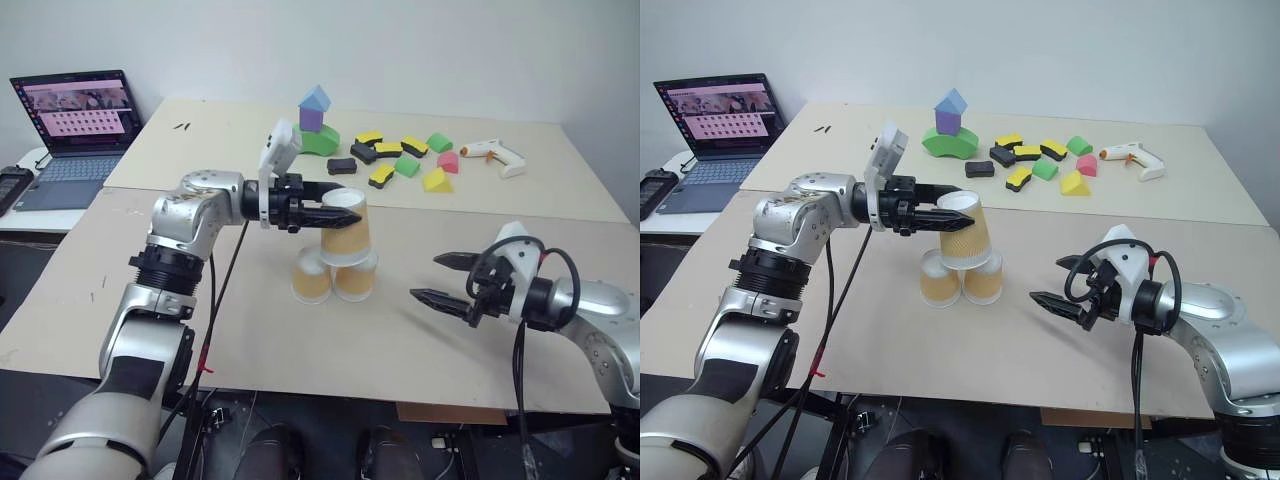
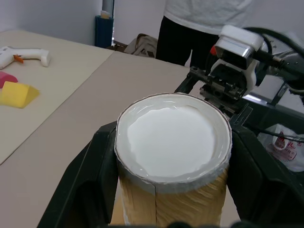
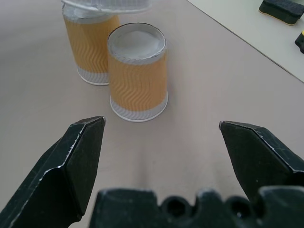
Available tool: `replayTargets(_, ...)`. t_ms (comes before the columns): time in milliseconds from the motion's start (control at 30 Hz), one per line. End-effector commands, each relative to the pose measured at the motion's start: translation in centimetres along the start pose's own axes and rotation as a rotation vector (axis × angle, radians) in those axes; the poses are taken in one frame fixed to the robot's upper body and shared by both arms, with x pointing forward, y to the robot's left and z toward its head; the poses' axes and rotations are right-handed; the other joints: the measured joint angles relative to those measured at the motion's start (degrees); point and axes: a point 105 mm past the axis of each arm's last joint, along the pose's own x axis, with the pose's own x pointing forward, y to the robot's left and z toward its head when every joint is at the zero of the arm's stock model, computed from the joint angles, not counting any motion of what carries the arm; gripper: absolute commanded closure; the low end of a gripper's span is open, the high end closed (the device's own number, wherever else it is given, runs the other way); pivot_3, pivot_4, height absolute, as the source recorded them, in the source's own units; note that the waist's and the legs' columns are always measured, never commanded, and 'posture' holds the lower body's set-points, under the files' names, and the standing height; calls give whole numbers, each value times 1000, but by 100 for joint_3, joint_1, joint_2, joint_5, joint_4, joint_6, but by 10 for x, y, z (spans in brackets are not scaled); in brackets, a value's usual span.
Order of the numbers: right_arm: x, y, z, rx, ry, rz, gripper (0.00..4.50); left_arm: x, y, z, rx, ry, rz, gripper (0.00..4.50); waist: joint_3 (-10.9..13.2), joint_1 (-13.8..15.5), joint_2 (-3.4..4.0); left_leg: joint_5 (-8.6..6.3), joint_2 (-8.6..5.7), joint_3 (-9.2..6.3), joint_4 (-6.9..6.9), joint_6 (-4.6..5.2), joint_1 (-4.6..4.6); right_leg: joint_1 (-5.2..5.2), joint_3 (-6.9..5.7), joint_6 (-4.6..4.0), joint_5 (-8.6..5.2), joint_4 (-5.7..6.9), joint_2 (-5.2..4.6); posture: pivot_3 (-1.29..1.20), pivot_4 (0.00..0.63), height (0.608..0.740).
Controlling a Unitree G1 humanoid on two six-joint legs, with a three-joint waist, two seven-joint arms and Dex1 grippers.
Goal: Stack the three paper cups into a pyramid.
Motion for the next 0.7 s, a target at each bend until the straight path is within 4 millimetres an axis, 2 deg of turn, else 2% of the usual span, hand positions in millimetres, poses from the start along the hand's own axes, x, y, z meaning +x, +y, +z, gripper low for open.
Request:
replayTargets(33, -7, 2, 13, -26, -48, -19, 0, 3, -1, 10, 83, 14, -10, 1887, 0, 5, 0, 0, 0, 0, 0, 0, 0, 0, 0, 0, 0, 1, 0, 0, 150, 691)
replayTargets(233, -6, 4, 14, -20, -57, -21, 0, 6, 0, 11, 118, 31, -9, 1887, 0, 13, 0, 0, -1, -4, 1, 1, -2, 1, -3, 0, 0, -2, -2, 0, 150, 691)
replayTargets(633, -8, 3, 16, -14, -68, -32, 0, 14, 2, -6, 147, 79, 1, 1887, 0, 13, 0, 0, 0, -6, 6, 1, -1, 2, -2, 0, 0, 3, -2, 0, 150, 691)
replayTargets(700, -9, 3, 15, -12, -68, -34, 0, 14, 1, -5, 159, 71, -1, 912, 0, 13, 0, 0, 0, -6, 7, 1, -1, 2, -2, 0, 0, 4, -2, 0, 150, 691)
